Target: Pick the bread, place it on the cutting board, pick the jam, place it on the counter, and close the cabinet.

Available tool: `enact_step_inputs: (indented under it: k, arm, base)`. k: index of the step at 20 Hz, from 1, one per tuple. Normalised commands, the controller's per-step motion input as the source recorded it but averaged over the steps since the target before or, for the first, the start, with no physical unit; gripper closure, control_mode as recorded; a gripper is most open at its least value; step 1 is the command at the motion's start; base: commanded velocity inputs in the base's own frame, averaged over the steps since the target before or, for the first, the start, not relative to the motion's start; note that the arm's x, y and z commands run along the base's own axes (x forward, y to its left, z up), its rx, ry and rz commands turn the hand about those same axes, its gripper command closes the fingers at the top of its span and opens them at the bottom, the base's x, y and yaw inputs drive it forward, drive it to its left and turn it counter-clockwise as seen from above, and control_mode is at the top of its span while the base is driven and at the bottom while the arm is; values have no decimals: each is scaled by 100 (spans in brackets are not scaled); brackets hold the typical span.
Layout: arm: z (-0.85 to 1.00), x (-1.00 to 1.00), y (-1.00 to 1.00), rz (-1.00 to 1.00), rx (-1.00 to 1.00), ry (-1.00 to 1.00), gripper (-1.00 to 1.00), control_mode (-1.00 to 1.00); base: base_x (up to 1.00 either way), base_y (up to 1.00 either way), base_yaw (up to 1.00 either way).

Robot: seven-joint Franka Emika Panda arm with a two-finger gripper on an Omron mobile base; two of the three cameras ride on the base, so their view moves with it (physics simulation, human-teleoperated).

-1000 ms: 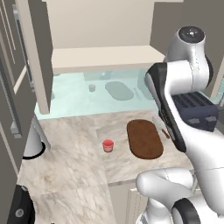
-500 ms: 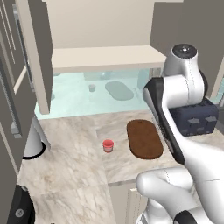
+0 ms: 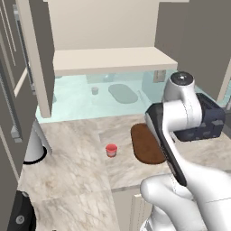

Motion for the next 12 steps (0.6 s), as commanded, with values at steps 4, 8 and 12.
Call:
enact_step_inputs:
  k: [4,8,12]
  arm:
    - [-68,7,0,0,0,0,100,-100]
    - [-53,41,0,0,2,0,100,-100]
    - [-36,41,0,0,5,0,100,-100]
  base:
    - [0,0,0]
    - [0,0,0]
    - [0,0,0]
